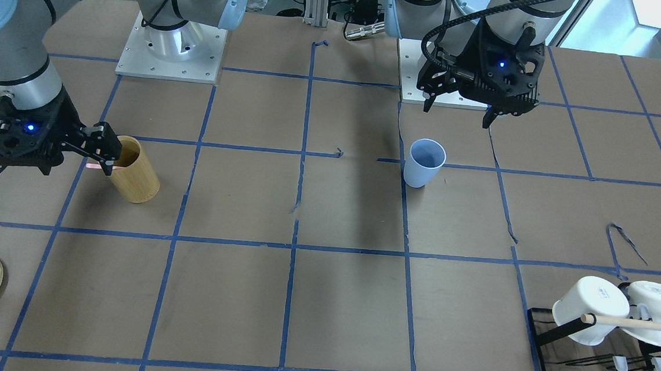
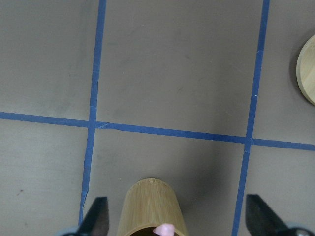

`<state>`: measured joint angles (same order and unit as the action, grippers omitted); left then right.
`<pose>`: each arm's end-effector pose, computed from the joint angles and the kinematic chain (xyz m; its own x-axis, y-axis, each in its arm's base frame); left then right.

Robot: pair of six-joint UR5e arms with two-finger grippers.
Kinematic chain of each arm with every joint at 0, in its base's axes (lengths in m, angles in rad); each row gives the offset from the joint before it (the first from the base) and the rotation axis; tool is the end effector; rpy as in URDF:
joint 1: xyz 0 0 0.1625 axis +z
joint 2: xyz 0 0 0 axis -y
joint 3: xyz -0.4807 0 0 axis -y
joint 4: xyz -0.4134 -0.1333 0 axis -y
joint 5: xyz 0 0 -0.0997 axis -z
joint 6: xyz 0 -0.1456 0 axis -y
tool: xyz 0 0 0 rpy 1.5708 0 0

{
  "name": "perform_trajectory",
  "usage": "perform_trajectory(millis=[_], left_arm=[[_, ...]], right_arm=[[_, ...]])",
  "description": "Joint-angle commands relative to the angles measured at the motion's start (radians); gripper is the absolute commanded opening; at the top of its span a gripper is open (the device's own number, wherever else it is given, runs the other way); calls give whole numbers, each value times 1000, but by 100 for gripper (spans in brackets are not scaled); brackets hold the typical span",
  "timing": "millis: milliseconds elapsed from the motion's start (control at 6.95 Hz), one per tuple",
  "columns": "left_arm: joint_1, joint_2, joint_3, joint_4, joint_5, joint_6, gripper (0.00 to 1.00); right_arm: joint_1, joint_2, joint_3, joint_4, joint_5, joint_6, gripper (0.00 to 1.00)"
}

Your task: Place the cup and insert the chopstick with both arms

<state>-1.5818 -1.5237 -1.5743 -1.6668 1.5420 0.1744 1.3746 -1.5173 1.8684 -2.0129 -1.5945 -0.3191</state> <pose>-0.1428 -0.4808 0.5101 -0.9825 0.1826 0.0374 0.1843 0.9818 0.0466 0.0247 -0.5416 0.3644 -0.9915 -0.1194 0.0509 -0.1231 0.9892 -0.0789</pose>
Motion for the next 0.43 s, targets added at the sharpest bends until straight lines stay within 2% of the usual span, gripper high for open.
perform_trajectory(millis=[0, 288], left_arm=[[2, 2, -1, -19, 1, 7, 100], [25, 16, -22, -19, 0, 20, 100]], right_arm=[[0, -4, 11, 9, -11, 0, 70], [0, -7, 11, 20, -12, 2, 45]])
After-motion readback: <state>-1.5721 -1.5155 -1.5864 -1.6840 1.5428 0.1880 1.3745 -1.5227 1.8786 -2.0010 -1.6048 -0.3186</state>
